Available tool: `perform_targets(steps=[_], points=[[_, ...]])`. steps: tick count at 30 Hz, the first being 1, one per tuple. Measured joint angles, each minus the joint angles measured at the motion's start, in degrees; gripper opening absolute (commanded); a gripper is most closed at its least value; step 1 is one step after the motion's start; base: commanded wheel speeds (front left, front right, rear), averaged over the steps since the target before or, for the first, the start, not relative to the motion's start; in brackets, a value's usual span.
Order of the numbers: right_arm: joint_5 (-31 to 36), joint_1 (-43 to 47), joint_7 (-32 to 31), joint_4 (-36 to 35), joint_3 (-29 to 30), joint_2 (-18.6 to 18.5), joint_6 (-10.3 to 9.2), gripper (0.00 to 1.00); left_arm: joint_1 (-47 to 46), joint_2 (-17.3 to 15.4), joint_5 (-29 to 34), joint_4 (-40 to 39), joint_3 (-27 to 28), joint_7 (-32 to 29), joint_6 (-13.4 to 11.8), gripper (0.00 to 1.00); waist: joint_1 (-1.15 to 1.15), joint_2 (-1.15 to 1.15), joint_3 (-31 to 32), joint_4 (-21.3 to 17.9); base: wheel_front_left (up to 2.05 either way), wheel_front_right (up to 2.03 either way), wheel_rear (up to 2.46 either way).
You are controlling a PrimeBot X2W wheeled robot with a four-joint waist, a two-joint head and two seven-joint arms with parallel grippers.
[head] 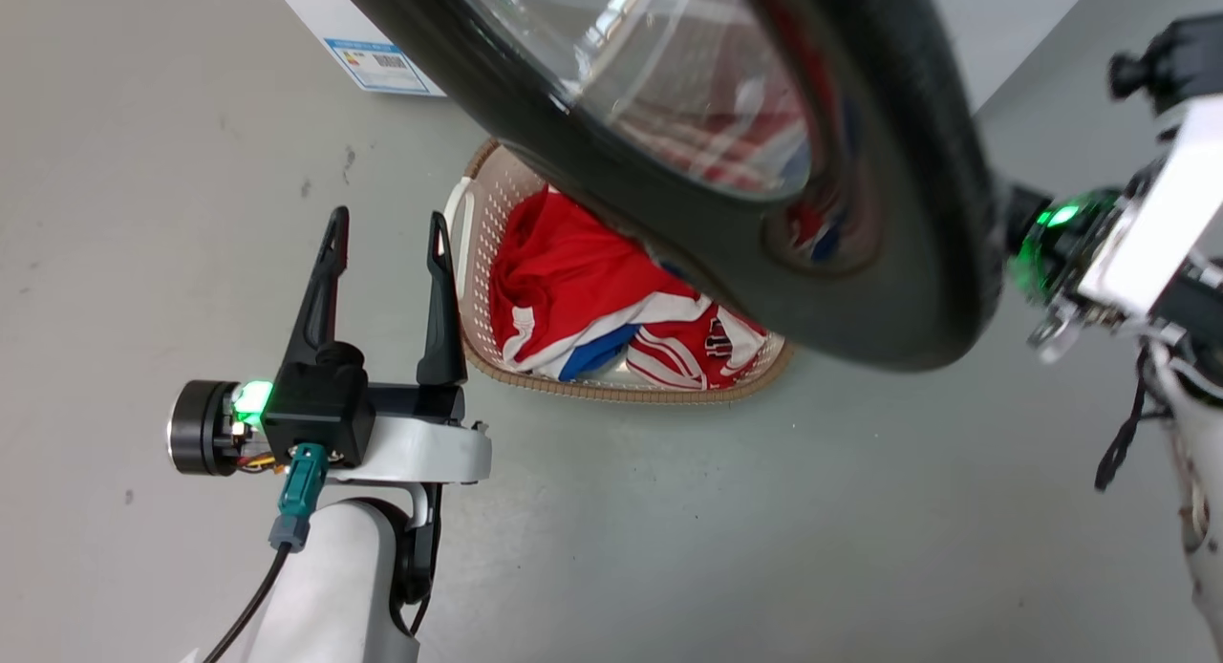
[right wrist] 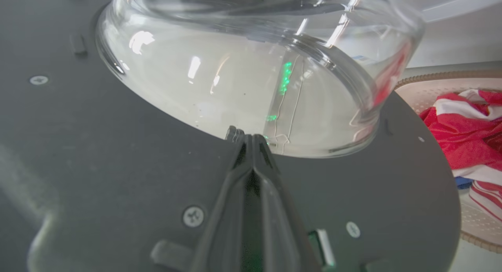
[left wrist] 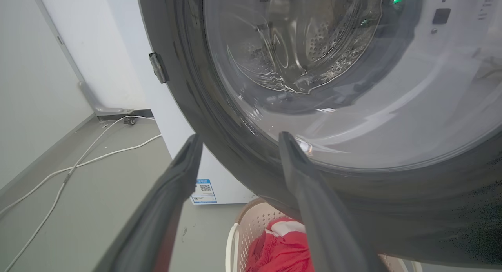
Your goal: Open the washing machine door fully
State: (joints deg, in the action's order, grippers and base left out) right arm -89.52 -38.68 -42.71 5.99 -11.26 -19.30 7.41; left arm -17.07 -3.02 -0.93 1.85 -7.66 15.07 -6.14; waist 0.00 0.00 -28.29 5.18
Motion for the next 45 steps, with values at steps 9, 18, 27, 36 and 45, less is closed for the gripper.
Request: perform_targets(steps=[9,18,27,36,45], points=[[-0.88,7.94,-1.2,-5.28,-3.05,1.63,0.0,0.0,2.13,0.01,-0.01,0.38,-0.18,0.0,0.01,1.0,0.0,0.0,3.41,0.69,0.0,0.0,0.0],[-1.35,13.37,-1.25,-8.23,-5.93,3.59,0.0,0.0,4.08,0.02,-0.01,0.71,0.09,0.0,0.0,1.0,0.0,0.0,5.78,0.9,0.0,0.0,0.0],[-0.9,16.79,-2.32,-9.44,-9.85,5.39,0.0,0.0,5.21,0.03,0.01,1.18,0.2,0.0,0.02,1.0,0.0,0.0,8.01,1.11,0.0,0.0,0.0],[-0.85,20.09,-2.2,-9.0,-12.12,7.26,0.0,0.0,6.97,0.03,0.19,1.63,0.42,0.0,0.08,1.0,-0.01,0.0,10.79,1.18,0.0,0.0,0.0],[0.14,24.85,0.1,-7.77,-12.41,7.56,0.0,0.0,9.87,-0.02,0.2,2.55,0.64,0.0,0.08,1.0,0.0,0.0,14.71,0.5,0.0,0.0,0.0]])
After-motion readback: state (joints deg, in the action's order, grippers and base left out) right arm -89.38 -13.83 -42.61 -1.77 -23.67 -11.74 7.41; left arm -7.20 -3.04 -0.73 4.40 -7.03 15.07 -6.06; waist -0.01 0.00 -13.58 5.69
